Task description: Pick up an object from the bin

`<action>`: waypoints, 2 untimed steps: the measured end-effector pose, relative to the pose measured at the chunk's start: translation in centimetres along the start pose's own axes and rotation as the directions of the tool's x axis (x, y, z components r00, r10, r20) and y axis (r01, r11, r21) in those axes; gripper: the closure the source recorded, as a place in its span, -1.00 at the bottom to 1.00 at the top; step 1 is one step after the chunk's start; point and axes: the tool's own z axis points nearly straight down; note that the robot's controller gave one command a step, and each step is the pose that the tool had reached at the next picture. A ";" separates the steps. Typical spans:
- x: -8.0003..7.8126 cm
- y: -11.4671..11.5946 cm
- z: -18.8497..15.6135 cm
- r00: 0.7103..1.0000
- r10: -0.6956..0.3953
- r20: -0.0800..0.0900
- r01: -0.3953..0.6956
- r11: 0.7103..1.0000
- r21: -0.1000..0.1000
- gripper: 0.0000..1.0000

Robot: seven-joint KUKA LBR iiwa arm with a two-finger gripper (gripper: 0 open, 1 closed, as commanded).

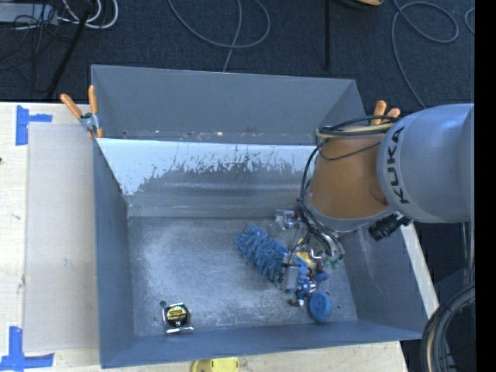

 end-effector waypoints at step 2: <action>0.4 1.6 3.4 0.963 -0.268 -0.001 0.268 0.963 0.001 1.00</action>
Offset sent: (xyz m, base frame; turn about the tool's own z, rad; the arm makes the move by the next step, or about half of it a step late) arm -0.0043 0.0164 -0.0354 -0.2724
